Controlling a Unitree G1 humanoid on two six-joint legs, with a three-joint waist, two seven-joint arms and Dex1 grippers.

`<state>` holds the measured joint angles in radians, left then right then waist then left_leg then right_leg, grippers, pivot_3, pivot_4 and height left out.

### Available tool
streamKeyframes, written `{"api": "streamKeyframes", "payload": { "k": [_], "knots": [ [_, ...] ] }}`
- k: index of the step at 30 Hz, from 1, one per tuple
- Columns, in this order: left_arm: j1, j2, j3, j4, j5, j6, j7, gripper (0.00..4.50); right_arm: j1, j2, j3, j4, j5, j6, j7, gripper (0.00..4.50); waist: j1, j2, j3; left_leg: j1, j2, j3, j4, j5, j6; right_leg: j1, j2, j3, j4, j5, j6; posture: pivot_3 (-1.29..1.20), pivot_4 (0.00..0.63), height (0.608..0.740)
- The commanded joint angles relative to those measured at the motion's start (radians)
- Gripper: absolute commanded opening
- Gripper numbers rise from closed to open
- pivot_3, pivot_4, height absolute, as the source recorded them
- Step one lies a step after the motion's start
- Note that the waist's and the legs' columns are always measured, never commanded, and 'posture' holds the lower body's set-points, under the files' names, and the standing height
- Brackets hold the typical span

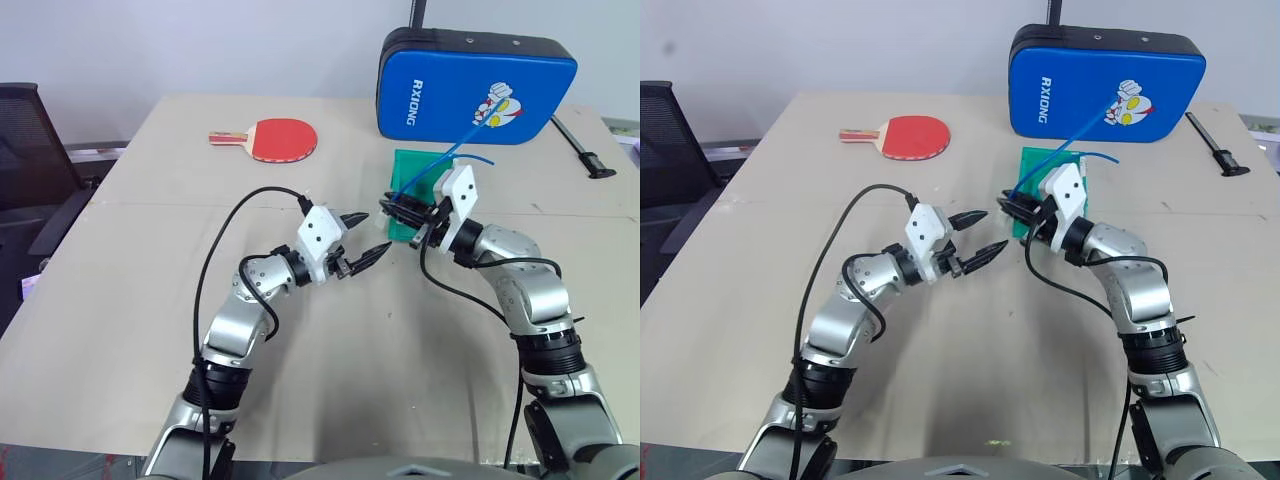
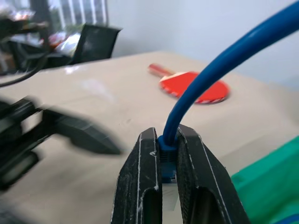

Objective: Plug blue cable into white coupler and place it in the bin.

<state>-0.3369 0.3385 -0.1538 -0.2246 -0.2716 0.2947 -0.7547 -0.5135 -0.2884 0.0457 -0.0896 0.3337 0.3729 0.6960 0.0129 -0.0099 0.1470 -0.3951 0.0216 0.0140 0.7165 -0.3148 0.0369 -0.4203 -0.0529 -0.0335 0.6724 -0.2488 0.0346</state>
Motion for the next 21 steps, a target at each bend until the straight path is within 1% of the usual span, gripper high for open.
{"api": "streamKeyframes", "payload": {
  "k": [1, 5, 7, 9, 15, 16, 18, 20, 21],
  "knots": [
    [-0.050, 0.036, 0.060, -0.111, -0.119, 0.179, 0.006, 3.36, -0.060, -0.009, -0.073, 0.016, 0.052, 0.016, -0.018, 0.00, 0.001, 0.000, 0.000, 0.000, 0.000, 0.000, 0.000, 0.000, 0.000, 0.000, 0.000, 0.000, 0.000, 0.000, 0.000, 0.00, 0.150, 0.681],
    [-0.136, 0.088, 0.128, -0.164, -0.217, 0.385, 0.050, 3.36, -0.127, -0.041, -0.114, 0.136, 0.047, 0.040, -0.034, 0.00, 0.000, 0.000, 0.000, 0.000, 0.000, 0.000, 0.000, 0.000, 0.000, 0.000, 0.000, 0.000, 0.000, 0.000, 0.000, 0.00, 0.150, 0.681],
    [-0.170, 0.113, 0.148, -0.176, -0.236, 0.444, 0.067, 3.36, -0.170, -0.054, -0.123, 0.221, 0.033, 0.043, -0.047, 0.00, -0.001, 0.000, 0.000, 0.000, 0.000, 0.000, 0.000, 0.000, 0.000, 0.000, 0.000, 0.000, 0.000, 0.000, 0.000, 0.00, 0.150, 0.681],
    [-0.196, 0.134, 0.161, -0.183, -0.243, 0.486, 0.087, 3.36, -0.210, -0.070, -0.121, 0.298, 0.012, 0.042, -0.051, 0.00, -0.003, 0.000, 0.000, 0.000, 0.000, 0.001, 0.000, 0.000, -0.001, 0.000, 0.001, 0.001, 0.000, 0.000, 0.000, 0.00, 0.150, 0.681],
    [-0.245, 0.164, 0.177, -0.194, -0.260, 0.532, 0.114, 3.36, -0.339, -0.104, -0.097, 0.518, -0.063, 0.015, -0.056, 0.00, -0.003, 0.000, 0.000, -0.002, 0.000, 0.002, -0.002, 0.001, -0.001, -0.003, 0.000, 0.002, 0.000, 0.000, 0.000, 0.00, 0.150, 0.681],
    [-0.250, 0.164, 0.178, -0.194, -0.263, 0.536, 0.120, 3.42, -0.362, -0.103, -0.102, 0.545, -0.065, 0.015, -0.056, 0.77, -0.004, 0.000, 0.000, -0.002, 0.000, 0.003, -0.002, 0.001, -0.001, -0.004, 0.000, 0.003, 0.000, 0.000, 0.000, 0.00, 0.150, 0.681],
    [-0.251, 0.162, 0.178, -0.198, -0.269, 0.544, 0.127, 3.42, -0.390, -0.096, -0.117, 0.570, -0.057, 0.011, -0.055, 1.64, -0.004, 0.000, 0.001, -0.002, 0.000, 0.003, -0.002, 0.001, -0.001, -0.004, 0.000, 0.003, 0.000, 0.000, 0.000, 0.00, 0.150, 0.681],
    [-0.250, 0.160, 0.178, -0.199, -0.269, 0.547, 0.135, 3.42, -0.392, -0.101, -0.125, 0.563, -0.053, 0.012, -0.055, 2.64, -0.004, 0.000, 0.000, -0.002, 0.000, 0.003, -0.002, 0.001, -0.001, -0.004, 0.000, 0.004, 0.000, 0.000, 0.000, 0.00, 0.150, 0.681],
    [-0.249, 0.159, 0.178, -0.199, -0.272, 0.549, 0.140, 3.42, -0.385, -0.109, -0.127, 0.547, -0.051, 0.022, -0.052, 3.01, -0.002, 0.000, 0.000, -0.002, 0.000, 0.002, -0.002, 0.001, -0.001, -0.004, 0.000, 0.004, 0.000, 0.000, 0.000, 0.00, 0.150, 0.681]
  ]
}}
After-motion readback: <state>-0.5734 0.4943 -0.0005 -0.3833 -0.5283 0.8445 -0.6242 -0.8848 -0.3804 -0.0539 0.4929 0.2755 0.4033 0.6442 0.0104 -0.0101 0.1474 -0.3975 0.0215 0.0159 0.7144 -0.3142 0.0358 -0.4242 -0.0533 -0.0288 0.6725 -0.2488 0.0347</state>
